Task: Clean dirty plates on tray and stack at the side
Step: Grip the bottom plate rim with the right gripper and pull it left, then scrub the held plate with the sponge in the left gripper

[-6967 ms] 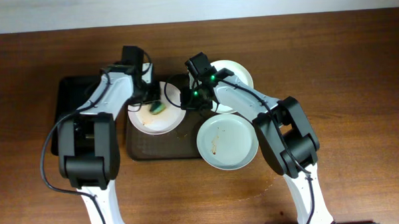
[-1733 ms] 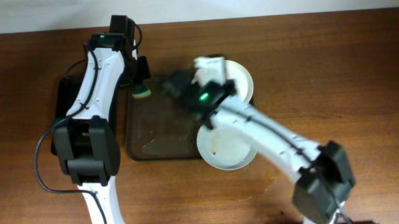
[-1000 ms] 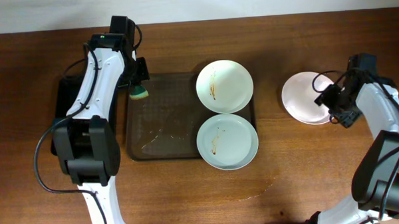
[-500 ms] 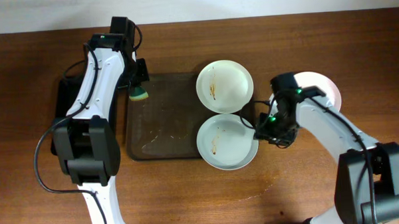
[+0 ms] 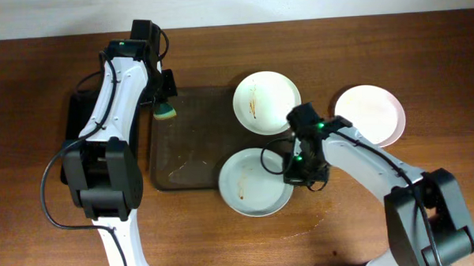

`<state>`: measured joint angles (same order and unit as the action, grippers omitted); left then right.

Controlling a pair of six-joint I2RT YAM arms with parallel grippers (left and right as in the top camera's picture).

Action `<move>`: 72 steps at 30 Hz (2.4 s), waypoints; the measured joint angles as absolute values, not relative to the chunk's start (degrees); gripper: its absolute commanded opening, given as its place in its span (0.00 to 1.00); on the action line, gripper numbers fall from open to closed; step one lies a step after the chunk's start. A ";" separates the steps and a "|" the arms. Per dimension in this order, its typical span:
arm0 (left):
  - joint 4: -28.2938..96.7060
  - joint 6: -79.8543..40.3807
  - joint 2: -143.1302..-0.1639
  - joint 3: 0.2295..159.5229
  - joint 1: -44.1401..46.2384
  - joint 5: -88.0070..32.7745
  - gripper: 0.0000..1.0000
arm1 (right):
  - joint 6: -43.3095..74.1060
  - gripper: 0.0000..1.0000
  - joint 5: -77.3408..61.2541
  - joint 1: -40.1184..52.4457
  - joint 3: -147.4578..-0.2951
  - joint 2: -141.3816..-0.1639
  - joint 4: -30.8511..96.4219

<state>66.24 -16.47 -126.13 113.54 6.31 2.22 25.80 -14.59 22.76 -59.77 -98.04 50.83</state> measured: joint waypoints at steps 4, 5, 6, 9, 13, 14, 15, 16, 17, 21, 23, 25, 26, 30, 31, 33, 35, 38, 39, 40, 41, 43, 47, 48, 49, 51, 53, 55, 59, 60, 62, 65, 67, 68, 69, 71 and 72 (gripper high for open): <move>66.28 -16.49 -126.13 113.54 6.28 2.22 0.01 | 36.34 0.04 -13.19 31.83 -65.60 -98.04 39.55; 66.28 -16.47 -126.13 113.54 6.28 2.22 0.01 | 39.00 0.04 -11.92 33.15 -65.82 -98.08 36.82; 66.24 -16.49 -126.13 113.54 6.28 2.22 0.01 | 40.73 0.04 -10.68 34.24 -65.78 -98.13 34.76; 66.28 -16.49 -126.13 113.51 6.28 2.24 0.01 | 47.18 0.04 -5.43 37.04 -65.93 -101.51 27.40; 66.26 -16.47 -126.13 113.51 6.28 2.24 0.01 | 49.65 0.35 -4.43 37.10 -65.93 -105.01 24.49; 66.26 -16.49 -126.13 113.51 6.31 2.22 0.01 | 49.45 0.42 -4.29 37.10 -65.93 -105.08 23.75; 66.26 -16.49 -126.13 113.51 6.28 2.24 0.01 | 49.67 0.44 -4.05 37.12 -65.95 -105.12 23.11; 66.28 -16.47 -126.13 113.51 6.31 2.22 0.01 | 49.54 0.45 -3.88 37.10 -65.95 -105.30 22.68; 66.28 -16.49 -126.13 113.51 6.31 2.22 0.01 | 49.71 0.45 -3.81 37.12 -65.98 -105.97 20.84; 66.26 -16.47 -126.13 113.51 6.31 2.22 0.01 | 50.87 0.35 -4.12 36.58 -66.17 -110.30 20.10; 66.24 -16.49 -126.13 113.51 6.31 2.22 0.01 | 51.75 0.24 -4.14 36.34 -66.17 -110.37 20.08; 66.22 -16.49 -126.13 113.51 6.31 2.22 0.01 | 53.78 0.15 -4.34 36.29 -66.17 -111.24 18.50; 66.26 -16.49 -126.13 113.51 6.28 2.22 0.01 | 54.50 0.11 -4.49 36.29 -66.22 -111.63 17.52; 68.27 -15.97 -126.13 113.49 6.28 1.63 0.01 | 55.90 0.04 -5.45 36.25 -66.35 -112.57 15.11; 69.14 -15.55 -126.13 113.49 6.28 1.21 0.01 | 56.18 0.04 -5.43 36.14 -66.35 -112.62 14.94; 71.35 -14.55 -126.13 113.49 6.28 0.21 0.01 | 56.53 0.04 -5.43 35.92 -66.50 -112.73 14.87; 72.51 -12.84 -126.13 113.47 6.28 -1.54 0.01 | 56.58 0.04 -5.45 35.70 -66.50 -112.77 14.70; 73.10 -8.25 -126.13 113.47 6.35 -7.01 0.01 | 56.55 0.04 -5.45 34.89 -66.54 -112.77 14.68; 73.08 -6.81 -126.13 113.47 6.42 -7.81 0.01 | 56.45 0.04 -5.43 34.85 -66.57 -112.79 14.72; 72.75 -4.71 -126.13 113.45 6.68 -8.78 0.01 | 56.42 0.04 -5.43 34.81 -66.61 -112.79 14.76; 71.22 -2.66 -126.13 112.99 7.03 -9.28 0.01 | 56.23 0.04 -5.43 34.81 -66.67 -112.79 14.81; 67.22 1.52 -126.13 110.32 8.23 -9.78 0.01 | 55.61 0.04 -5.43 34.79 -66.89 -112.79 15.33; 60.45 11.31 -126.23 100.31 10.17 -14.28 0.01 | 55.18 0.04 -5.89 34.44 -67.16 -112.90 15.77; 59.07 14.11 -126.23 97.43 10.17 -16.75 0.01 | 55.09 0.04 -6.09 34.41 -67.18 -112.90 15.79; 57.71 15.77 -126.26 95.74 10.17 -18.22 0.01 | 55.02 0.04 -6.09 34.41 -67.20 -112.90 15.79; 54.96 18.83 -126.23 93.47 10.15 -20.45 0.01 | 55.00 0.04 -6.11 34.37 -67.20 -112.99 15.79; 53.39 19.77 -125.89 92.01 9.89 -21.06 0.01 | 55.00 0.04 -6.28 34.30 -67.20 -113.03 15.79; 51.72 14.87 -125.10 90.98 10.22 -18.28 0.01 | 54.98 0.04 -6.44 34.26 -67.20 -113.12 15.53; 48.80 -5.93 -123.85 90.80 11.75 -0.32 0.01 | 55.00 0.04 -7.25 34.28 -67.51 -113.23 14.74; 48.99 -9.13 -123.85 90.80 11.84 2.61 0.01 | 55.00 0.04 -7.73 34.28 -67.83 -113.23 14.48; 51.40 -12.38 -123.85 90.91 12.40 6.74 0.01 | 54.89 0.04 -8.49 34.28 -68.36 -113.23 14.31; 57.12 -6.79 -123.85 91.09 12.82 4.60 0.01 | 54.37 0.04 -8.40 34.26 -68.38 -113.23 14.92; 59.66 2.20 -123.85 91.18 12.71 -2.04 0.01 | 53.98 0.04 -8.40 34.26 -68.38 -113.23 14.94; 60.88 6.50 -123.85 91.05 13.15 -5.96 0.01 | 53.95 0.04 -8.40 34.26 -68.38 -113.23 14.94; 61.25 9.21 -123.85 90.89 13.76 -8.14 0.01 | 53.91 0.04 -8.40 34.26 -68.38 -113.23 14.94; 61.08 13.45 -123.87 90.56 15.16 -10.87 0.01 | 53.82 0.04 -8.40 34.26 -68.38 -113.23 14.94; 60.75 14.24 -123.87 90.52 15.44 -10.94 0.01 | 53.80 0.04 -8.40 34.26 -68.38 -113.23 14.94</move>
